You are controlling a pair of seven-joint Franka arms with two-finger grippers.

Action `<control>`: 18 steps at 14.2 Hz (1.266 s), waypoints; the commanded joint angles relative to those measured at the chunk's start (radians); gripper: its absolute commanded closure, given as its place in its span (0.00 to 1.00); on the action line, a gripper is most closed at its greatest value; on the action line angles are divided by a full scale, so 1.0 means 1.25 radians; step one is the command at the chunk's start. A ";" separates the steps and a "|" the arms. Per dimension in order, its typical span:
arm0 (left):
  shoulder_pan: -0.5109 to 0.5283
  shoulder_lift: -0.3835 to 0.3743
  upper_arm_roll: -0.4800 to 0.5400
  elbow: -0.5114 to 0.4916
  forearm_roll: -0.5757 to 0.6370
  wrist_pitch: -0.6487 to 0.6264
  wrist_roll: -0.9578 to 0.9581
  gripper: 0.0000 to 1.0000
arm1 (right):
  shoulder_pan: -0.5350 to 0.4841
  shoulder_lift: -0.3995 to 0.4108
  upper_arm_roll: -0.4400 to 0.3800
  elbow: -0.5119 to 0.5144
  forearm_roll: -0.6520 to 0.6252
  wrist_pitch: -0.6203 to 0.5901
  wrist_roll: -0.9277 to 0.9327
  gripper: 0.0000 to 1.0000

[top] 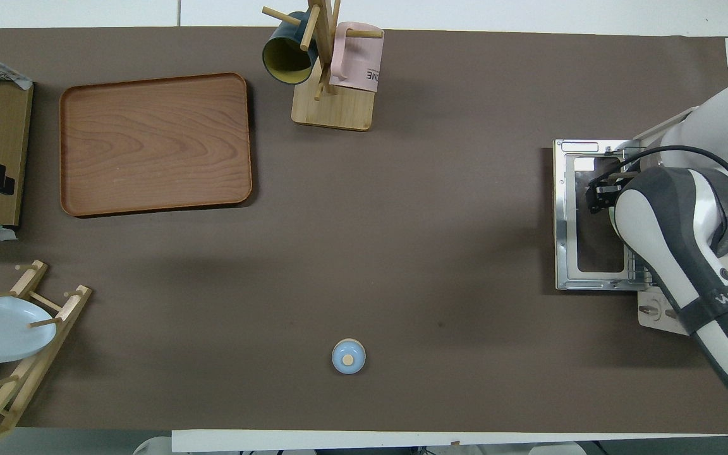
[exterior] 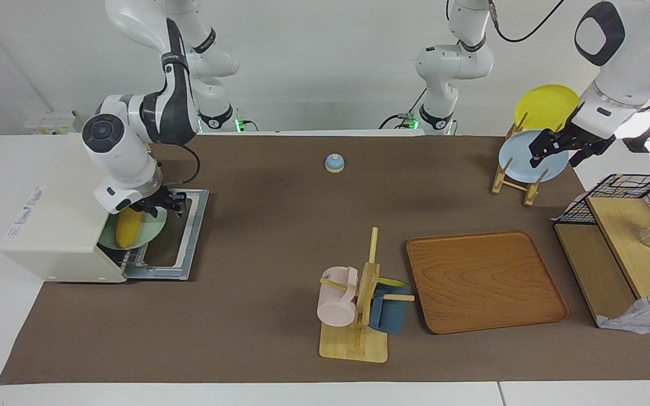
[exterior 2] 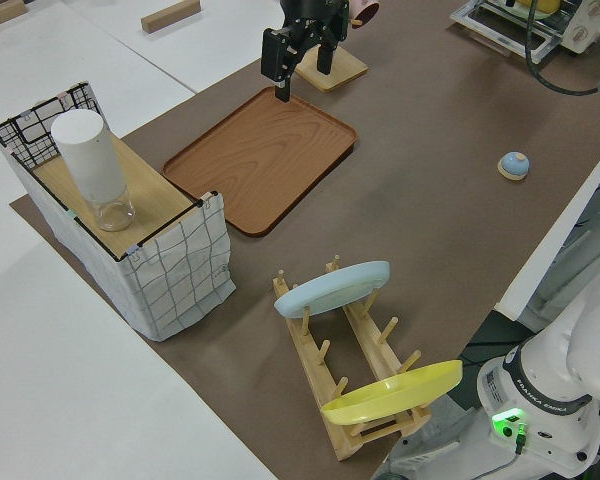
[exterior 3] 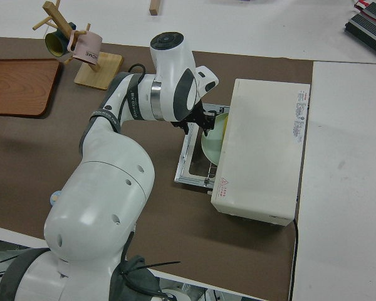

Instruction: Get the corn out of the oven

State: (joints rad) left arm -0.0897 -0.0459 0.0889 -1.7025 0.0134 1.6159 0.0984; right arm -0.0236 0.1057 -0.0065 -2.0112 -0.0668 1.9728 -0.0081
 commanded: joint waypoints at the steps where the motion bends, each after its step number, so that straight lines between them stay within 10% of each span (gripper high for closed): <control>1: 0.009 0.004 -0.008 0.008 0.005 -0.005 -0.001 0.00 | -0.013 -0.020 0.005 -0.072 0.009 0.094 -0.023 0.39; 8: 0.009 0.004 -0.009 0.008 0.005 -0.005 -0.001 0.00 | -0.022 -0.015 0.005 -0.087 -0.034 0.113 -0.103 1.00; 15: 0.009 0.004 -0.008 0.008 0.005 -0.005 -0.001 0.00 | 0.298 0.072 0.011 0.181 -0.086 -0.115 0.217 1.00; 18: 0.009 0.004 -0.009 0.008 0.005 -0.005 -0.001 0.00 | 0.465 0.280 0.015 0.462 -0.061 -0.249 0.493 1.00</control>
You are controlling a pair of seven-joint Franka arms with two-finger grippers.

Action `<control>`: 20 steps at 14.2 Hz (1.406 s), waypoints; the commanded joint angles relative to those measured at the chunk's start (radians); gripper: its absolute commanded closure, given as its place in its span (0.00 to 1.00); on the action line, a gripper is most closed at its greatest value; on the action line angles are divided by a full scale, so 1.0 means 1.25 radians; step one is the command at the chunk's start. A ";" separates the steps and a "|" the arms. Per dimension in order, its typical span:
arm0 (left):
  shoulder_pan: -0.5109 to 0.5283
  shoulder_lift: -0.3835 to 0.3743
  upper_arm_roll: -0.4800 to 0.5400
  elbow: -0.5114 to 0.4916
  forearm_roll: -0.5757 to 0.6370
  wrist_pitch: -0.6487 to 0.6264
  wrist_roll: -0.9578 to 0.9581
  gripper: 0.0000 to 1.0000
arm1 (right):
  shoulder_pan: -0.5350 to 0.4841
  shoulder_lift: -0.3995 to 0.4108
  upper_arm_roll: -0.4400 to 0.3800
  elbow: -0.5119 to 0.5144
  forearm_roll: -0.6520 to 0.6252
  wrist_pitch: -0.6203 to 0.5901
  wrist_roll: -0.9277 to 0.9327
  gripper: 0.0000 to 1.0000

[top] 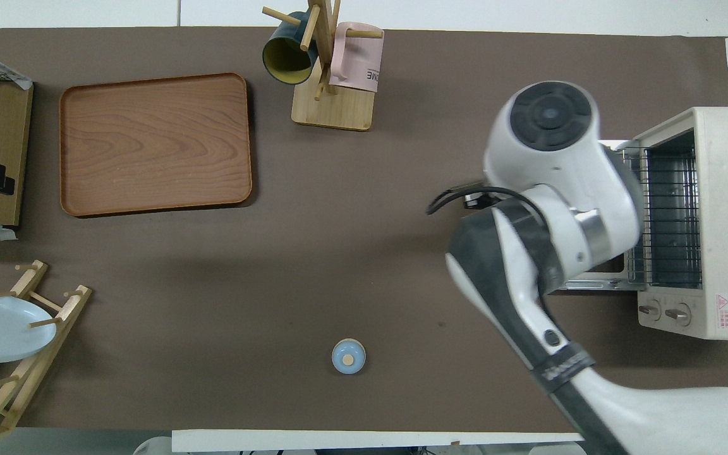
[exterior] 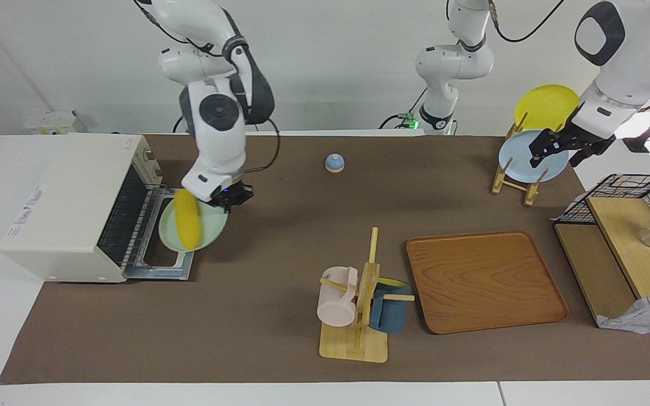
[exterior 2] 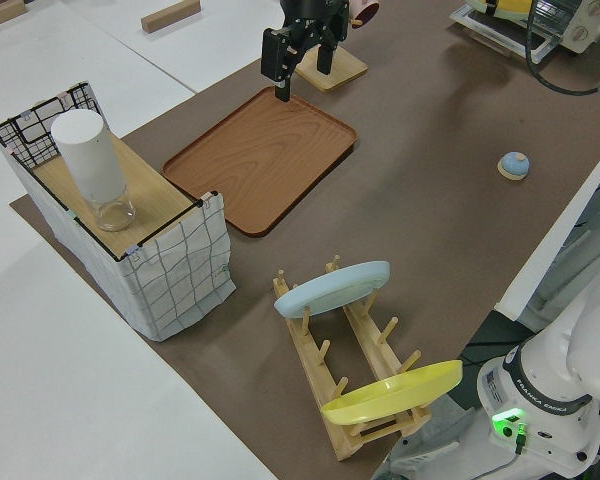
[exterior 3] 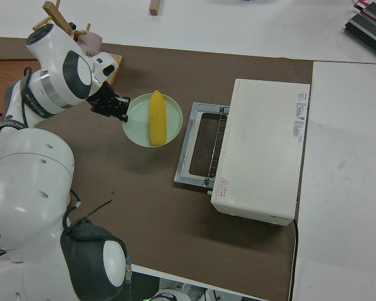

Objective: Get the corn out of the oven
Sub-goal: 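Pull the corn bowl out onto the table while the left gripper approaches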

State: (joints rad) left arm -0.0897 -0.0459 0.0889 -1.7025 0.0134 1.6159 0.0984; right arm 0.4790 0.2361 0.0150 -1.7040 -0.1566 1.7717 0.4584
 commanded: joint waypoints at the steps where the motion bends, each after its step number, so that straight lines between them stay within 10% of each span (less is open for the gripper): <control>1: 0.009 0.004 -0.008 0.007 0.005 -0.005 -0.001 0.00 | 0.108 0.257 -0.002 0.331 0.037 -0.124 0.192 1.00; 4: 0.009 0.004 -0.008 0.008 0.005 -0.005 -0.001 0.00 | 0.195 0.400 0.004 0.493 0.049 -0.107 0.350 1.00; 8: 0.009 0.004 -0.008 0.008 0.005 -0.005 -0.001 0.00 | 0.202 0.408 0.020 0.447 0.085 0.039 0.432 0.97; 13: -0.015 -0.023 -0.023 -0.045 0.004 -0.019 -0.009 0.00 | 0.192 0.394 0.019 0.419 0.191 0.161 0.541 0.56; 17: -0.235 -0.103 -0.033 -0.321 -0.027 0.264 -0.226 0.00 | 0.049 0.279 0.005 0.411 0.154 0.012 0.225 0.62; 20: -0.428 0.055 -0.032 -0.314 -0.028 0.483 -0.505 0.00 | -0.061 0.143 0.003 0.224 0.141 -0.043 0.053 0.82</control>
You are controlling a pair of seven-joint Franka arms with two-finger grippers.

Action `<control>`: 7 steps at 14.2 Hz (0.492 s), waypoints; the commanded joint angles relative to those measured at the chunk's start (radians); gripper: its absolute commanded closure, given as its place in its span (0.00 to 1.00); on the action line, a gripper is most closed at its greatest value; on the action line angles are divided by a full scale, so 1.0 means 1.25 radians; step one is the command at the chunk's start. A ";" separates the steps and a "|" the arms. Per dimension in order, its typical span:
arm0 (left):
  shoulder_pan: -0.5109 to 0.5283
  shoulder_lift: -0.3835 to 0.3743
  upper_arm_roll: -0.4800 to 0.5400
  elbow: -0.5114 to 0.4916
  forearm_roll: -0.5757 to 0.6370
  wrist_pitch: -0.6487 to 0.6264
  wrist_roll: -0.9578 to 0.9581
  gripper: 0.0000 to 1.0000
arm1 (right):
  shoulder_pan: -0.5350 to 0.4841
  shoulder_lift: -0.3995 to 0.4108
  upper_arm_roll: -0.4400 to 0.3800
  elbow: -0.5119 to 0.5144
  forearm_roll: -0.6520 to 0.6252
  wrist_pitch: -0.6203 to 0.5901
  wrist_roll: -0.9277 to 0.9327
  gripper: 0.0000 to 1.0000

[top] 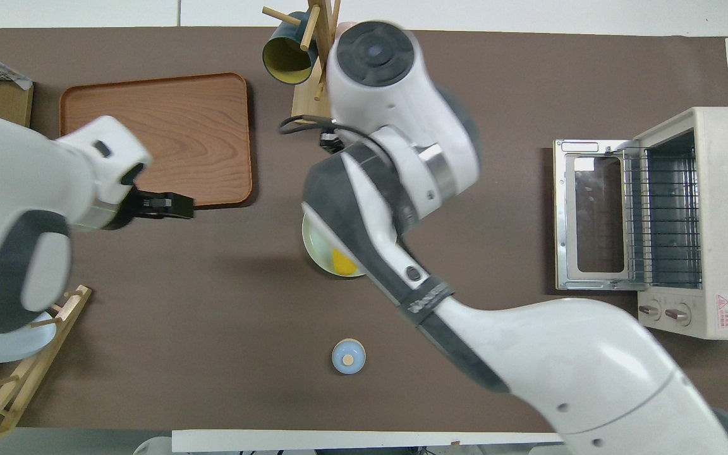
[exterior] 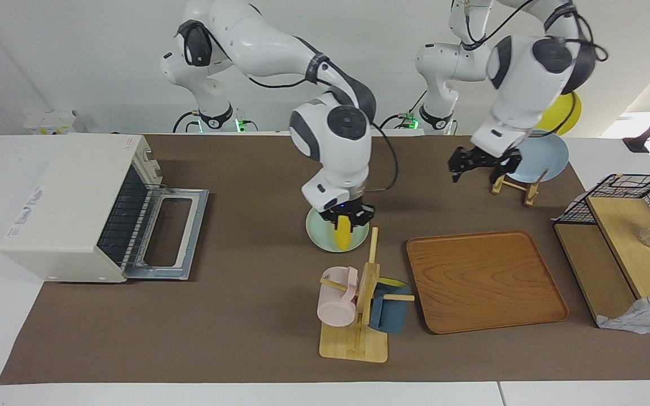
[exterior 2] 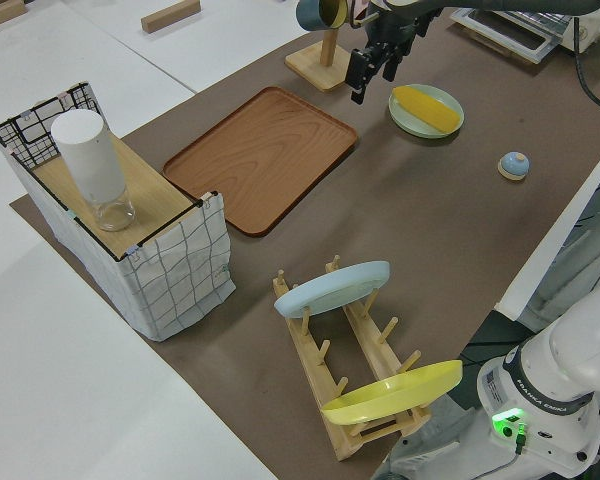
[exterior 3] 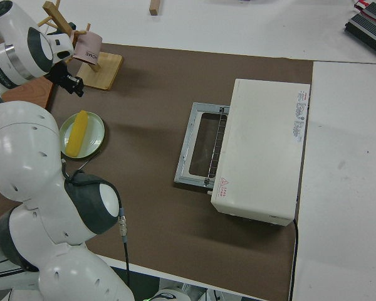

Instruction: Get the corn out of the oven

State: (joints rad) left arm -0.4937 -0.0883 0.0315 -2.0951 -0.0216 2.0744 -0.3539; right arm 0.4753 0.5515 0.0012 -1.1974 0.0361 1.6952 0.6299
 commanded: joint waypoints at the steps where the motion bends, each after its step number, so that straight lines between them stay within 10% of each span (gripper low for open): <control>1: -0.143 0.134 0.014 0.009 0.000 0.184 -0.222 0.00 | -0.096 -0.167 0.015 -0.284 -0.020 0.075 -0.136 0.93; 7: -0.244 0.273 0.013 0.078 0.000 0.272 -0.324 0.00 | -0.254 -0.271 0.015 -0.629 -0.062 0.337 -0.316 1.00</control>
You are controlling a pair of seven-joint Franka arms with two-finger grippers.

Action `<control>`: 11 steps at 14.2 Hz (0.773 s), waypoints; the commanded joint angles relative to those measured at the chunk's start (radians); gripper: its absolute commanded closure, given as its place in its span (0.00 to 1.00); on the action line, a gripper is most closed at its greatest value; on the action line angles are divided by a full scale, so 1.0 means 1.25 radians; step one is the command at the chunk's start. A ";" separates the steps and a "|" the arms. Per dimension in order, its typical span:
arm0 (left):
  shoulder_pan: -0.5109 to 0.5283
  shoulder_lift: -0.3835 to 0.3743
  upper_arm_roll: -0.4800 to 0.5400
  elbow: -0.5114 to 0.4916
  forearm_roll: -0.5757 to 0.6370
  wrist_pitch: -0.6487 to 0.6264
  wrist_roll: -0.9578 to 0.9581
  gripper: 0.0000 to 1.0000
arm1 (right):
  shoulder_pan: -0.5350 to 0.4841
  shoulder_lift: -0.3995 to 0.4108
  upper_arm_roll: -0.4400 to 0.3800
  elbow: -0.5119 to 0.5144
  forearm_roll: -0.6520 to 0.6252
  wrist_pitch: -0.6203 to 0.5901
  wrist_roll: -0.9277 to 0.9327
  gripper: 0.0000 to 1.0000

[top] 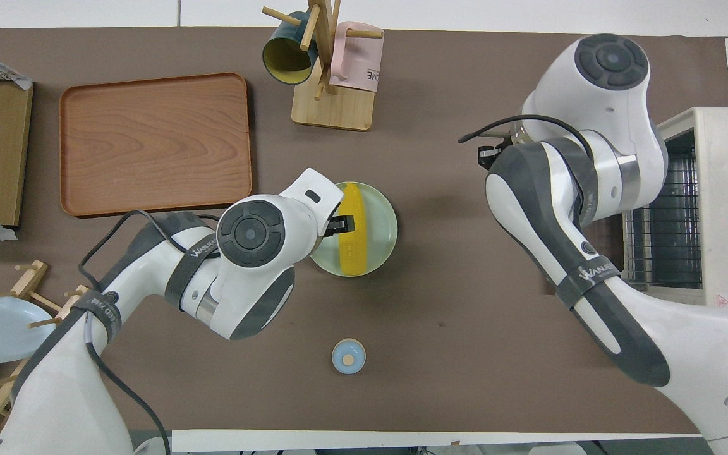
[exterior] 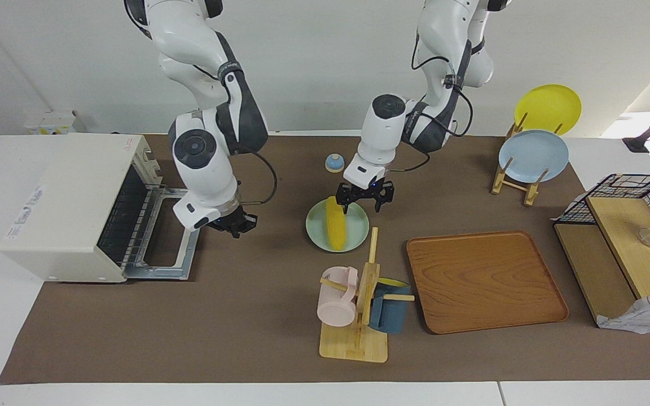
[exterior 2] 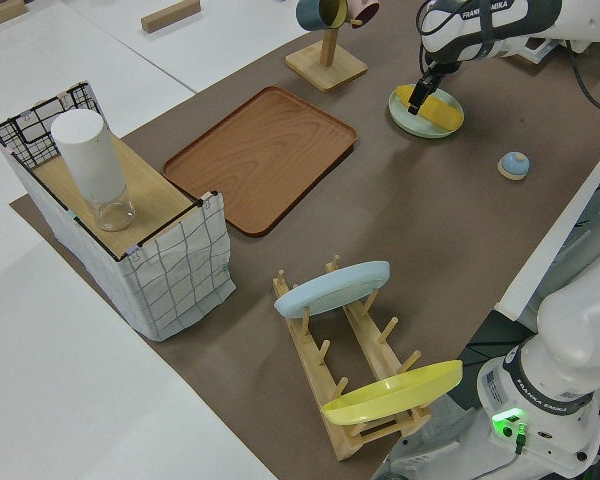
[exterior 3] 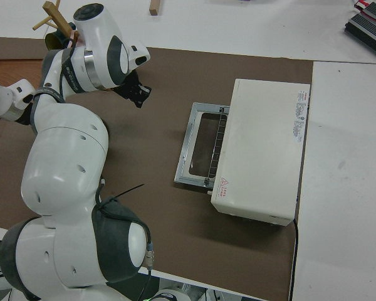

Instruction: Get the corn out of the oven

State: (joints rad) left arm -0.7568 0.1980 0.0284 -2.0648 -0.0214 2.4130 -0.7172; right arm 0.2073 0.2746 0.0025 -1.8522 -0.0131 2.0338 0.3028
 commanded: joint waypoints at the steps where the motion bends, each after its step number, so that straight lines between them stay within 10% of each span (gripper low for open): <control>1: -0.046 0.087 0.017 0.086 0.000 0.007 -0.047 0.00 | -0.062 -0.045 0.014 -0.122 -0.023 0.092 -0.080 1.00; 4: -0.069 0.139 0.017 0.120 0.001 0.027 -0.068 0.09 | -0.069 -0.031 0.013 -0.166 -0.024 0.158 -0.084 1.00; 7: -0.068 0.140 0.017 0.114 -0.001 0.015 -0.111 0.97 | -0.081 -0.021 0.013 -0.175 -0.054 0.172 -0.110 1.00; 11: 0.032 0.102 0.036 0.175 0.011 -0.137 -0.131 1.00 | -0.088 -0.026 0.013 -0.195 -0.124 0.167 -0.111 1.00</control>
State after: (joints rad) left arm -0.8082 0.3681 0.0598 -1.8773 -0.0206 2.3456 -0.8854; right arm 0.1230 0.2594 0.0043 -2.0640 -0.1458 2.2272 0.1894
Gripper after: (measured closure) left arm 0.432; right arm 0.991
